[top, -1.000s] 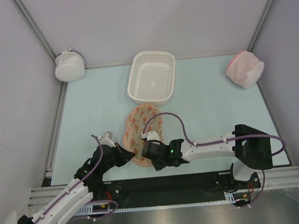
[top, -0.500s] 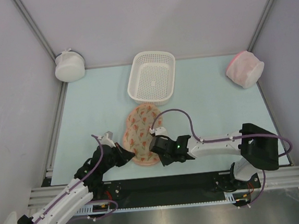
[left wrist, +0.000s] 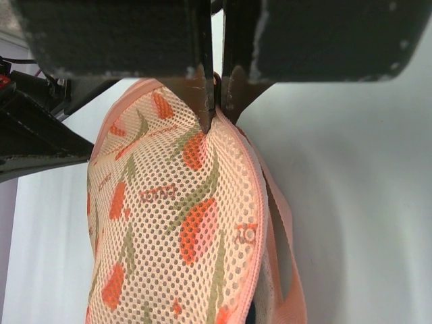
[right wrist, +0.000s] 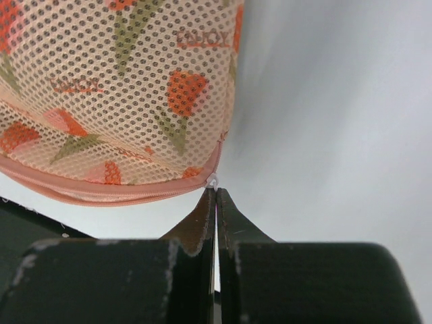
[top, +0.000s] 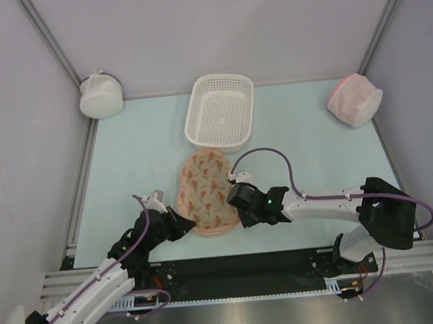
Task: Unzip the laundry bag and remove the bra
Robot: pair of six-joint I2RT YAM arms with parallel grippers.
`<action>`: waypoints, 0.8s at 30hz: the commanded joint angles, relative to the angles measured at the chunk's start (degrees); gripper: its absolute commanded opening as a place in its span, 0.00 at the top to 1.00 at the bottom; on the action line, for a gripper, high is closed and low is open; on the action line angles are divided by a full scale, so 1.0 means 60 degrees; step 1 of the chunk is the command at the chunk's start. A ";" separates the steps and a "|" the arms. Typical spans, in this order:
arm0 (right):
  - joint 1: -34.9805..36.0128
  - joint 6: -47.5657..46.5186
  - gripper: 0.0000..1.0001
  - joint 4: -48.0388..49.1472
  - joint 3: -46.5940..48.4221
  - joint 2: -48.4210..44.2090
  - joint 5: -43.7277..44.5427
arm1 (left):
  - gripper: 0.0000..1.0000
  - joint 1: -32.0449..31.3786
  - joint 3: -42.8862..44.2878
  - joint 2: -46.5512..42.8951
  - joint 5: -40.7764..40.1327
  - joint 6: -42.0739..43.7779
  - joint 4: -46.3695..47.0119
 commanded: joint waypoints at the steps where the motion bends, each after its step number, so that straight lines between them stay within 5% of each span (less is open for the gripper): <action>1: -0.0467 -0.0533 1.00 -0.0485 -0.0263 -0.0238 0.0644 | 1.00 0.0146 0.0038 0.0124 -0.0380 0.0375 -0.0594; 10: -0.0586 -0.0606 1.00 -0.0659 -0.0131 -0.0384 0.0425 | 0.96 0.0161 0.0636 0.0182 -0.0541 0.0930 -0.1033; 13: -0.0484 -0.0548 1.00 -0.1054 0.0044 -0.0632 0.0395 | 0.48 0.0161 0.1105 0.0168 -0.0555 0.1224 -0.1515; 16: -0.0396 -0.0489 0.73 -0.1640 0.0410 -0.0969 0.0453 | 0.24 0.0161 0.1661 0.0139 -0.0555 0.1357 -0.1911; 17: -0.0308 -0.0489 0.53 -0.1990 0.0686 -0.1058 0.0497 | 0.21 0.0161 0.1809 0.0139 -0.0816 0.1386 -0.2000; 18: -0.0264 -0.0489 0.46 -0.2153 0.0849 -0.1145 0.0556 | 0.19 0.0161 0.1984 0.0139 -0.0834 0.1488 -0.2073; 20: -0.0176 -0.0518 0.33 -0.2678 0.1389 -0.1380 0.0790 | 0.15 0.0161 0.2614 0.0226 -0.0936 0.1634 -0.2468; 24: 0.0102 -0.0767 0.26 -0.3150 0.2443 -0.1557 0.1273 | 0.04 0.0219 0.4091 0.0649 -0.1564 0.2262 -0.3142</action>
